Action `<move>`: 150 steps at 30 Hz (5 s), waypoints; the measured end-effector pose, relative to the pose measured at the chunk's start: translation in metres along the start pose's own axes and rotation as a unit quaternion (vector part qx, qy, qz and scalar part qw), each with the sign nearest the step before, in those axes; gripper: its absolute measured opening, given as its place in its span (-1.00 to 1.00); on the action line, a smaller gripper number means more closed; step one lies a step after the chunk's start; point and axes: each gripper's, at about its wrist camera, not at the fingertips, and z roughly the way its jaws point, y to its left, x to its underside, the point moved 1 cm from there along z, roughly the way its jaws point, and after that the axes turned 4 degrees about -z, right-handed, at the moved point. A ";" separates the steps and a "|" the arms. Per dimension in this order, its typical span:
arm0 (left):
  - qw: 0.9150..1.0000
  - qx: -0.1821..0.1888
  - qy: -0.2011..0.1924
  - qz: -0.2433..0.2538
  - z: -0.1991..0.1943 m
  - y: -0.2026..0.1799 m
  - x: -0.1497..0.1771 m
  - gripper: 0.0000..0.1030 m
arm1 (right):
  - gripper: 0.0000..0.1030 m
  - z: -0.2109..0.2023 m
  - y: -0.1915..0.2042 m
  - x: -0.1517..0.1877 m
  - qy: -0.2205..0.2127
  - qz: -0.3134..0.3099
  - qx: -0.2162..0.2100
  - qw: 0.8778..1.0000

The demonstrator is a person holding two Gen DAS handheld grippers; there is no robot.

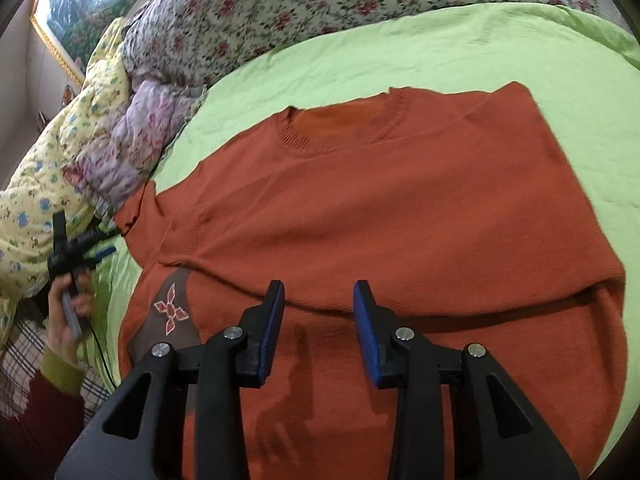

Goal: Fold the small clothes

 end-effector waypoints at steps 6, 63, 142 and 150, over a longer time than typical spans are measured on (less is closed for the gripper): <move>0.999 -0.011 0.033 -0.021 0.035 0.012 -0.035 0.27 | -0.28 0.007 0.009 0.000 0.011 -0.007 -0.005 1.000; 0.974 0.092 0.039 0.201 -0.068 -0.145 0.213 -0.24 | 0.18 -0.009 -0.022 0.002 -0.016 0.125 -0.110 0.986; 0.981 0.010 0.100 0.166 -0.011 -0.148 0.175 0.07 | -0.85 -0.037 -0.127 -0.043 -0.120 0.188 0.004 0.975; 0.979 0.011 0.091 0.181 -0.015 -0.149 0.180 0.09 | -0.86 -0.063 -0.089 -0.042 -0.159 0.049 0.038 0.985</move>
